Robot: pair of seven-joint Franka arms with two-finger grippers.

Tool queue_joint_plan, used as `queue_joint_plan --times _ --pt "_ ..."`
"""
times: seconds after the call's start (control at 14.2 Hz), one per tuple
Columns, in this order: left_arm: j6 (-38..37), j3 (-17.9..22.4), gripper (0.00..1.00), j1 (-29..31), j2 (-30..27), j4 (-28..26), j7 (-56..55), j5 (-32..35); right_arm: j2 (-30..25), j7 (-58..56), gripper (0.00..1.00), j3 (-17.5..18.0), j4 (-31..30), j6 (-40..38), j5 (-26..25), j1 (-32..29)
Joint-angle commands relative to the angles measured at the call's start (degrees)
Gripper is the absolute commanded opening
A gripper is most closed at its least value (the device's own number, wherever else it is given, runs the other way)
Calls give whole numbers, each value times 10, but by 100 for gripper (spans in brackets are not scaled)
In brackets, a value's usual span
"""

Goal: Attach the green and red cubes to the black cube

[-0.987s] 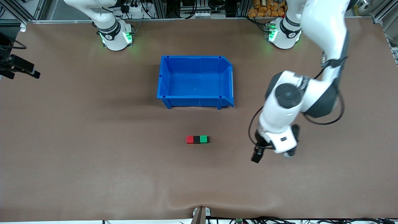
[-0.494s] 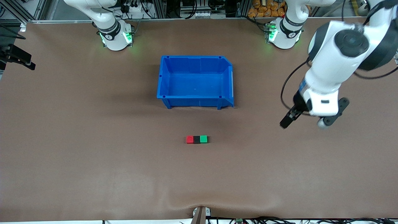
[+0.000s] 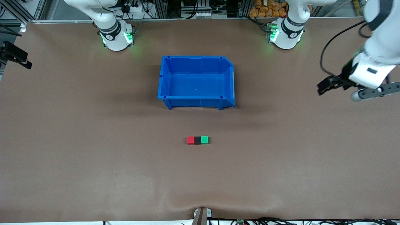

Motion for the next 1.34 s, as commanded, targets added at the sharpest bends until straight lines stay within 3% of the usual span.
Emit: queue_joint_plan --times 0.0,0.28,0.56,1.27 --pt "-72 -7 100 6 4 45 85 0 7 -2 100 2 14 -21 2 -4" --pt "-120 -39 100 31 1 70 128 0 6 -6 100 4 9 -62 2 17" --pt "-120 -39 100 24 15 105 128 0 6 -8 100 3 7 -102 2 19" --pt "-142 -40 100 28 14 108 128 -8 -3 -10 100 0 9 -66 4 0"
